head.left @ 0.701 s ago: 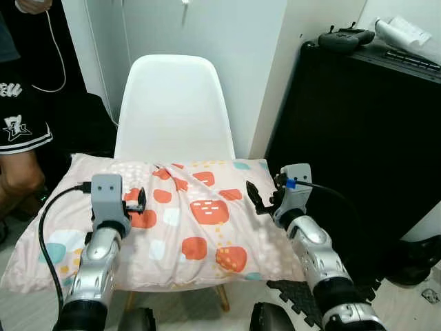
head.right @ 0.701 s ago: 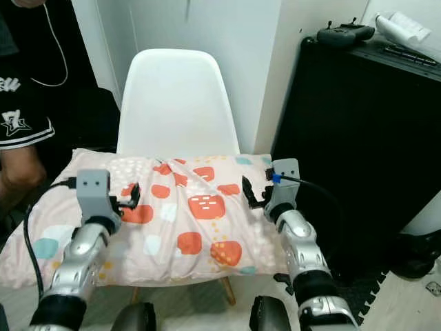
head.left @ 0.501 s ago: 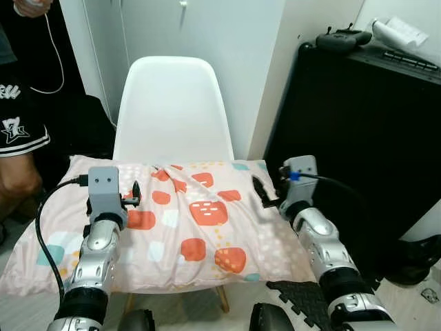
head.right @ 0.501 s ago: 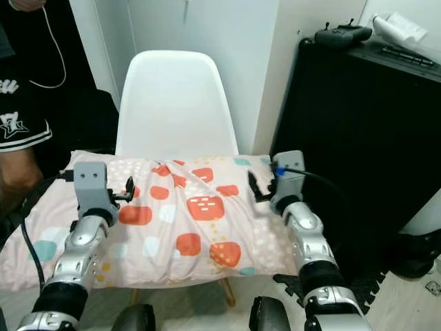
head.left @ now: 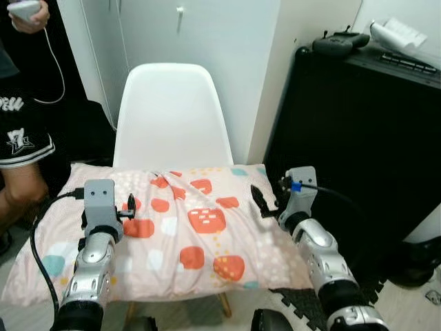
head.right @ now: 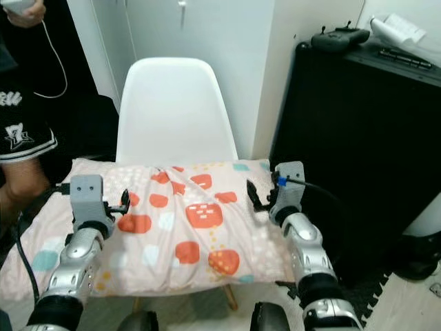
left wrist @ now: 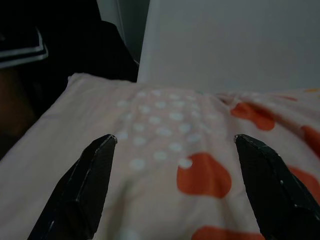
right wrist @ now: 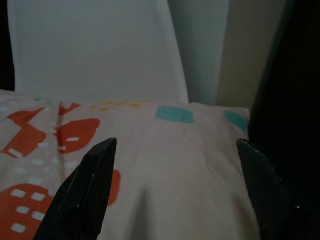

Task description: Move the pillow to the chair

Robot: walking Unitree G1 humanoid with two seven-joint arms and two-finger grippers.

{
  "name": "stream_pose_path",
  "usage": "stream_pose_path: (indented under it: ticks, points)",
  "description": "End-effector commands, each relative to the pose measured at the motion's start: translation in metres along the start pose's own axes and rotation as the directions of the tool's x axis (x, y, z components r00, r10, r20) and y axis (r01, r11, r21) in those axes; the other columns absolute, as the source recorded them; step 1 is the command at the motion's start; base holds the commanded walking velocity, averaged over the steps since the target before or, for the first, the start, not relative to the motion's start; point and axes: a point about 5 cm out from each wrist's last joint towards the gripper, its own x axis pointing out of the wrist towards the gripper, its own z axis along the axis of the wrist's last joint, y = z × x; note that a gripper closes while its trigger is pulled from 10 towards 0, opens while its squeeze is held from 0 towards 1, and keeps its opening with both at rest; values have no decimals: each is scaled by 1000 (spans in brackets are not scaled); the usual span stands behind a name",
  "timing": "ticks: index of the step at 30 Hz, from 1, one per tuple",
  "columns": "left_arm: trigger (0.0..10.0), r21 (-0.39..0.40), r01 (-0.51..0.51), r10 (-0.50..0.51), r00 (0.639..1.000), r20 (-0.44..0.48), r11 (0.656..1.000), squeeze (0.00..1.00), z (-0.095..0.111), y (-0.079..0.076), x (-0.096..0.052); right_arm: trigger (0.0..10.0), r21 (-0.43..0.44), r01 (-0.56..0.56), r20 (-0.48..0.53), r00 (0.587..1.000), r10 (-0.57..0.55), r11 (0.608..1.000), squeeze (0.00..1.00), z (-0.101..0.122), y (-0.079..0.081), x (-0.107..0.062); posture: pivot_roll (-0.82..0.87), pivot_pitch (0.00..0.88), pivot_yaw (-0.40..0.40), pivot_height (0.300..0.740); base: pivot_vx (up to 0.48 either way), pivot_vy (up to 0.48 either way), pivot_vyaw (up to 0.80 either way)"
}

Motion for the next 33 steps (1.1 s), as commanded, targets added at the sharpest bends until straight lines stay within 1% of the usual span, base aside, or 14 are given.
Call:
stream_pose_path:
  ticks: [1, 4, 6, 10, 19, 21, 24, 26, 28, 29, 31, 33]
  points:
    - [10000, 13, 19, -19, 1000, 10, 1000, 0, 0, -5, 0, 10000, -12, -16, -20, 1000, 16, 1000, 0, -4, 4, -2, 73, 73, -85, 651, 0, 0, 0]
    - [10000, 9, 17, -17, 1000, 8, 1000, 0, 0, -6, -2, 10000, -10, -12, -35, 999, 12, 1000, 0, -9, 5, -4, 72, 73, -82, 656, 0, 0, 0]
    - [10000, 0, 29, -29, 1000, 5, 1000, 0, 0, -9, -3, 10000, -41, 0, -56, 998, -2, 999, 0, -12, 4, -5, 73, 68, -84, 656, 0, 0, 0]
    - [10000, 7, 34, -34, 999, -7, 999, 0, -4, -12, -6, 10000, -43, 3, -65, 998, -6, 999, 0, -16, 3, -9, 76, 55, -81, 656, 0, 0, 0]
    - [10000, 20, 11, -10, 999, -38, 1000, 0, -10, -11, -7, 10000, -42, 3, -75, 997, -6, 999, 0, -19, 2, -11, 81, 56, -86, 656, 0, 0, 0]
    - [10000, 18, 13, -12, 999, -38, 1000, 0, -9, -12, -7, 10000, -59, 0, -89, 996, -5, 998, 0, -21, 3, -11, 80, 62, -83, 656, 0, 0, 0]
    - [10000, 16, 16, -15, 999, -38, 1000, 0, -9, -12, -7, 10000, -53, 9, -96, 995, -14, 999, 0, -22, 2, -11, 80, 63, -82, 656, 0, 0, 0]
    - [10000, 15, 16, -15, 999, -50, 1000, 0, -11, -12, -8, 10000, -26, 12, -106, 994, -15, 1000, 0, -23, 0, -11, 77, 63, -81, 656, 0, 0, 0]
    - [10000, 12, 15, -15, 999, -53, 1000, 0, -11, -13, -8, 10000, -22, 11, -110, 994, -13, 1000, 0, -23, 0, -11, 77, 63, -81, 656, 0, 0, 0]
    - [10000, 10, 14, -14, 999, -53, 1000, 0, -11, -13, -8, 10000, -2, 11, -106, 994, -11, 1000, 0, -23, -1, -12, 80, 63, -81, 656, 0, 0, 0]
    - [10000, 8, 14, -13, 999, -51, 1000, 0, -10, -14, -7, 10000, 0, 12, -105, 994, -12, 1000, 0, -22, -2, -13, 83, 62, -82, 661, 0, 0, 0]
    - [10000, 5, 13, -13, 999, -49, 1000, 0, -9, -15, -7, 10000, -6, 14, -110, 994, -14, 1000, 0, -22, -3, -13, 85, 61, -81, 676, 0, 0, 0]
